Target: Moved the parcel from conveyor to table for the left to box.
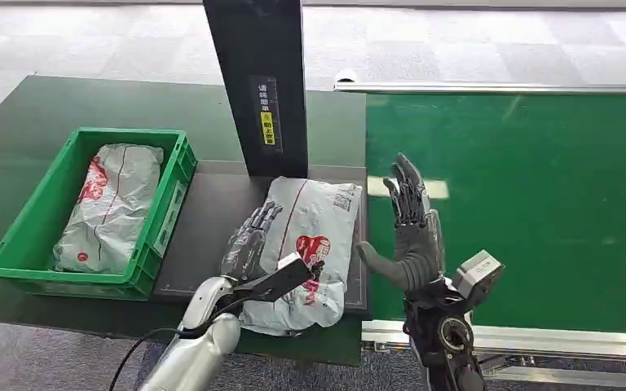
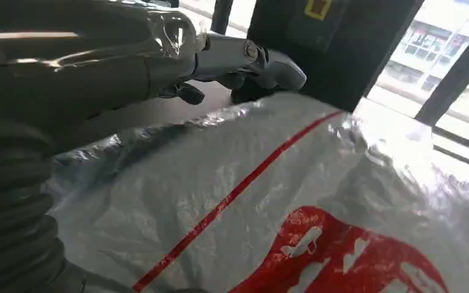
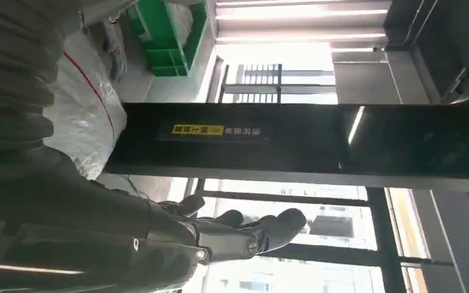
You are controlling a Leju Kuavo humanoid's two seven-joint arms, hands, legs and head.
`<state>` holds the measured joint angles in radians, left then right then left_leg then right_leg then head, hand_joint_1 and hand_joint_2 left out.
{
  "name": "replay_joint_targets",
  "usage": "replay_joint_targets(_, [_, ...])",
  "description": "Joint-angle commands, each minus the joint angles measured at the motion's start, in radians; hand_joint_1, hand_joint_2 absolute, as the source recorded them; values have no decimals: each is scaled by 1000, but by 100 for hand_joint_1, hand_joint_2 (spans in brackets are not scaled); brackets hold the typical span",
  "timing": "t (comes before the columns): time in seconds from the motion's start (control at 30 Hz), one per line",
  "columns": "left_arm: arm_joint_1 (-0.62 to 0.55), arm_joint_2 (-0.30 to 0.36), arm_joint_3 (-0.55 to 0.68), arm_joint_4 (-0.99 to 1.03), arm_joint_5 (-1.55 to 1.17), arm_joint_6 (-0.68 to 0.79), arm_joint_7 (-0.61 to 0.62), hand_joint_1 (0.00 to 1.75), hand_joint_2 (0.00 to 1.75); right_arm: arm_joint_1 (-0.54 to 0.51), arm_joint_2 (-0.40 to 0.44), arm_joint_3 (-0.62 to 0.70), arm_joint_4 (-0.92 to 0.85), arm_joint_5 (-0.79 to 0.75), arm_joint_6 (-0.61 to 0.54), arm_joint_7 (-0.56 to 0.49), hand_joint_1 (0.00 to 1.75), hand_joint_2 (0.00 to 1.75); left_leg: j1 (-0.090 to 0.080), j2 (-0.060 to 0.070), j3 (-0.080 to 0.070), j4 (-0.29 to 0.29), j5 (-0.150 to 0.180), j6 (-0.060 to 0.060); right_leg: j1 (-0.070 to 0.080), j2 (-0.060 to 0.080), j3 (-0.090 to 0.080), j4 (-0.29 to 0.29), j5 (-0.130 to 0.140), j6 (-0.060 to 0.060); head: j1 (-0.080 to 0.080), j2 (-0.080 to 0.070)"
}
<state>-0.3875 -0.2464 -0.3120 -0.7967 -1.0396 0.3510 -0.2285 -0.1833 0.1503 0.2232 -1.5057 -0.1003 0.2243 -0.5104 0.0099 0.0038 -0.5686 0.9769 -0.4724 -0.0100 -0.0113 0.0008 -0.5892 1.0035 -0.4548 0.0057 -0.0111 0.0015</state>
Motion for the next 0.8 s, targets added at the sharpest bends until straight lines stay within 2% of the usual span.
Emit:
replay_joint_targets(0.03, [-152,-16,-47,386,-37,-29,13,35,175,-55,13,-21,97,-3,1,1,0,175,0,-1,2,-1,0,0,0,0,3,-1,0,0,0,0])
replay_joint_targets(0.07, [-157,-15,-62,399,-54,-37,14,147,175,-52,12,-21,98,-2,-1,0,0,175,0,0,3,-2,0,1,0,0,4,-2,0,0,0,0])
replay_joint_targets(0.1, [-158,-18,-58,402,-48,-43,6,173,175,-47,10,-21,99,-1,-4,-2,0,175,0,-1,3,-2,0,0,0,0,4,-2,0,0,0,0])
replay_joint_targets(0.33, [-134,-12,-16,333,10,8,-97,175,175,-29,4,-36,87,6,-18,-11,0,175,0,-2,7,-2,0,1,0,0,9,-2,0,0,0,0])
replay_joint_targets(0.47, [-95,10,15,174,80,30,-160,175,175,-30,5,-47,81,12,-29,-10,0,175,0,-1,8,-2,0,1,0,0,10,-3,1,0,0,0])
replay_joint_targets(0.63, [36,72,39,-269,214,0,-204,175,175,-12,0,-67,66,24,-55,-14,0,175,0,1,8,-1,-1,0,0,2,9,-2,1,0,0,0])
replay_joint_targets(0.73, [143,120,68,-642,257,31,-211,175,175,12,-8,-87,52,27,-82,-19,0,175,1,2,7,-1,-2,1,1,2,8,-2,0,-1,0,0])
replay_joint_targets(0.8, [165,133,69,-723,252,-11,-170,175,175,17,-10,-91,48,27,-83,-20,0,175,1,4,3,0,-2,0,1,4,3,0,0,-1,0,0])
